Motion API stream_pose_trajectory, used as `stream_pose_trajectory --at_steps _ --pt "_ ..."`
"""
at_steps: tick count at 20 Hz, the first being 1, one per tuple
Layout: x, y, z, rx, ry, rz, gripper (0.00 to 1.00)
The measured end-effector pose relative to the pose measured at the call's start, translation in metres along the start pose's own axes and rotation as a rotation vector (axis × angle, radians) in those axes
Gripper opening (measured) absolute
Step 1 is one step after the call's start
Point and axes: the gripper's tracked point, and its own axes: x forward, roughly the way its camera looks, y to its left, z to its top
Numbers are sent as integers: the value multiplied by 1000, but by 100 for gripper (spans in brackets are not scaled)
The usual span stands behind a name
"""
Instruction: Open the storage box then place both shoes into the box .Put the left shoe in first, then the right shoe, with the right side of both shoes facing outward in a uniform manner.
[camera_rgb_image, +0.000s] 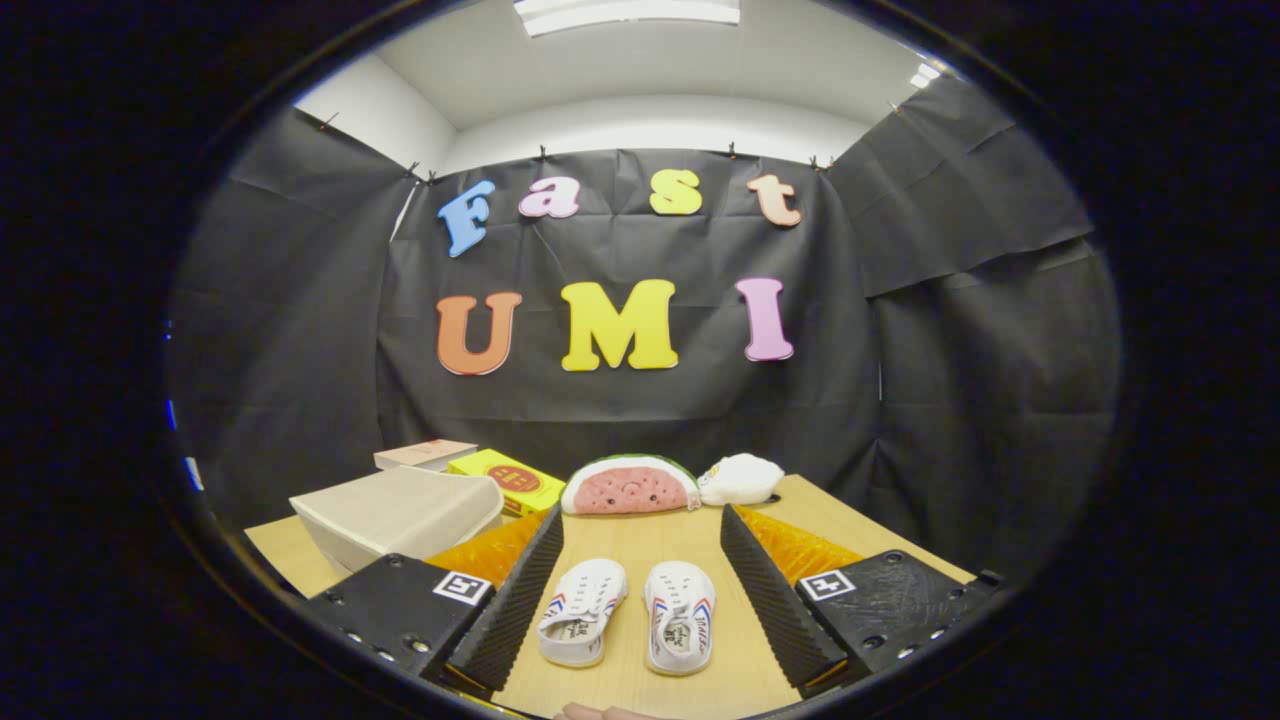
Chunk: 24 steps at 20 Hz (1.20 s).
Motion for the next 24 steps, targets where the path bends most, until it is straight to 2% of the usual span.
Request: stream_pose_trajectory --at_steps 8,15,20,24 --pt "114 44 -30 123 222 205 95" --pt "189 113 -87 356 567 520 95" --pt "209 158 -104 659 831 744 95" --pt "198 179 -98 819 922 933 93"
